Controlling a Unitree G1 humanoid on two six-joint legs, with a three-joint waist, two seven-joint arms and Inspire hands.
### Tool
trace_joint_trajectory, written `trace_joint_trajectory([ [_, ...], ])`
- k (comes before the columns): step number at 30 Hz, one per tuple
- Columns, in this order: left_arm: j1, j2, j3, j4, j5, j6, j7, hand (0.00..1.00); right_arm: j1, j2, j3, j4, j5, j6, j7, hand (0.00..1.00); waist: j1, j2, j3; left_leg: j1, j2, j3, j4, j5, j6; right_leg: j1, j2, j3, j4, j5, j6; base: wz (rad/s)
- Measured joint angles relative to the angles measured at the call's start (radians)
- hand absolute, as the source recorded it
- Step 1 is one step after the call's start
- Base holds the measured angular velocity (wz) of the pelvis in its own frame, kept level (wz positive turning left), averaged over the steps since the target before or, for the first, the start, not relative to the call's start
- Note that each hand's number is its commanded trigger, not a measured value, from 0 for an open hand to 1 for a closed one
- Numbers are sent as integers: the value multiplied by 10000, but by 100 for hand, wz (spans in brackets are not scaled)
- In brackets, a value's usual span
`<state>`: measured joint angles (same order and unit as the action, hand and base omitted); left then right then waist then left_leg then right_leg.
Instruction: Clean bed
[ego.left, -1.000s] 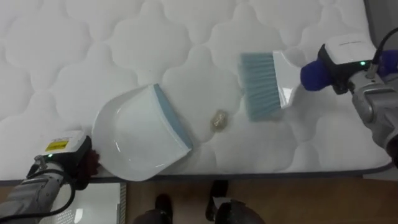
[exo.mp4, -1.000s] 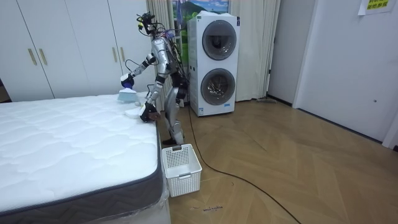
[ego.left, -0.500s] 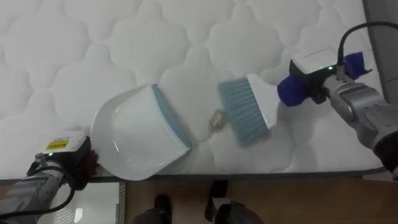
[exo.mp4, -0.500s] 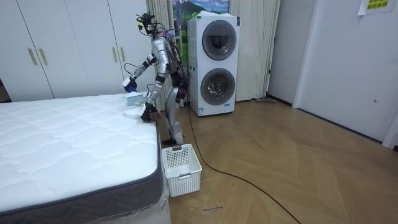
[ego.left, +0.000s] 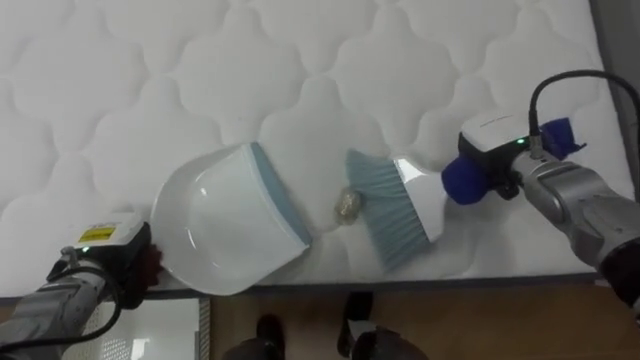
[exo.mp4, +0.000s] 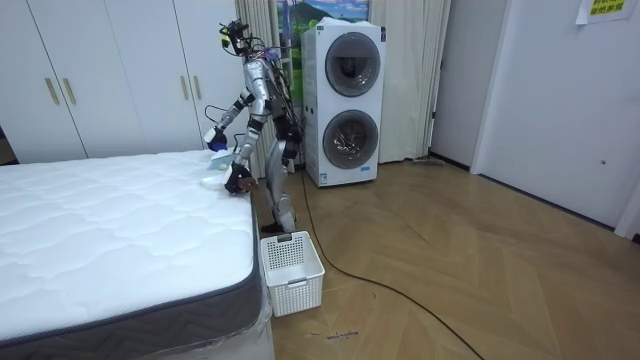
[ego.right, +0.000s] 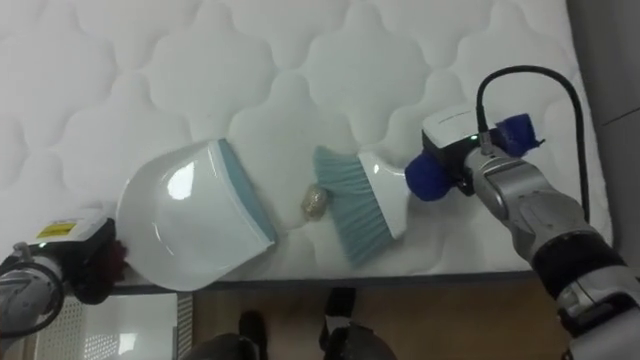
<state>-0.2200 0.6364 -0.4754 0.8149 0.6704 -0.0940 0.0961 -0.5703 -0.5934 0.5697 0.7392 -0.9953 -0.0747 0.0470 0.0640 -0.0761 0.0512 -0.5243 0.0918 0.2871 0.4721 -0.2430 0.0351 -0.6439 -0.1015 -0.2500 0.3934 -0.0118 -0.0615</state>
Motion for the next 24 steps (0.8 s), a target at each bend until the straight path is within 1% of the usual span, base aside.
trace_joint_trajectory([
  [3,98,-70,2,7,-5,6,1,100,292,0,-6,-56,-147,20,-14,100,-14,1,0,20,-12,19,4,0,1,0,-16,-6,39,0,0,-1],
  [7,133,-203,-2,10,-20,36,16,100,464,7,-5,-52,-128,0,-77,100,-18,1,1,16,-21,19,-17,2,2,-17,-31,-29,52,9,-15,0],
  [9,162,-271,-5,9,-16,41,73,100,469,9,-6,-51,-134,1,-406,100,-36,1,1,25,-29,24,-14,12,-7,-18,-35,-27,74,7,-17,0],
  [13,206,-310,-46,10,-10,44,183,100,564,18,-10,-31,-138,13,-904,100,-45,0,1,27,-37,23,54,12,-8,8,-23,-4,67,6,-18,0],
  [17,187,-311,-291,-12,-3,172,355,100,761,98,-9,-8,-102,58,-1257,100,-57,0,1,26,-27,23,80,11,-7,14,-39,3,89,-3,-16,0],
  [22,170,-405,-380,-11,-7,427,519,100,804,428,-44,0,-93,331,-1358,100,-131,24,9,-31,-19,-7,116,9,-11,-4,-36,-14,96,-35,-53,1],
  [24,170,-477,-418,-12,-7,523,588,100,805,534,-38,-17,-83,428,-1364,100,-145,81,17,-63,-19,-12,142,8,-14,-7,-18,-39,66,-26,-65,0],
])
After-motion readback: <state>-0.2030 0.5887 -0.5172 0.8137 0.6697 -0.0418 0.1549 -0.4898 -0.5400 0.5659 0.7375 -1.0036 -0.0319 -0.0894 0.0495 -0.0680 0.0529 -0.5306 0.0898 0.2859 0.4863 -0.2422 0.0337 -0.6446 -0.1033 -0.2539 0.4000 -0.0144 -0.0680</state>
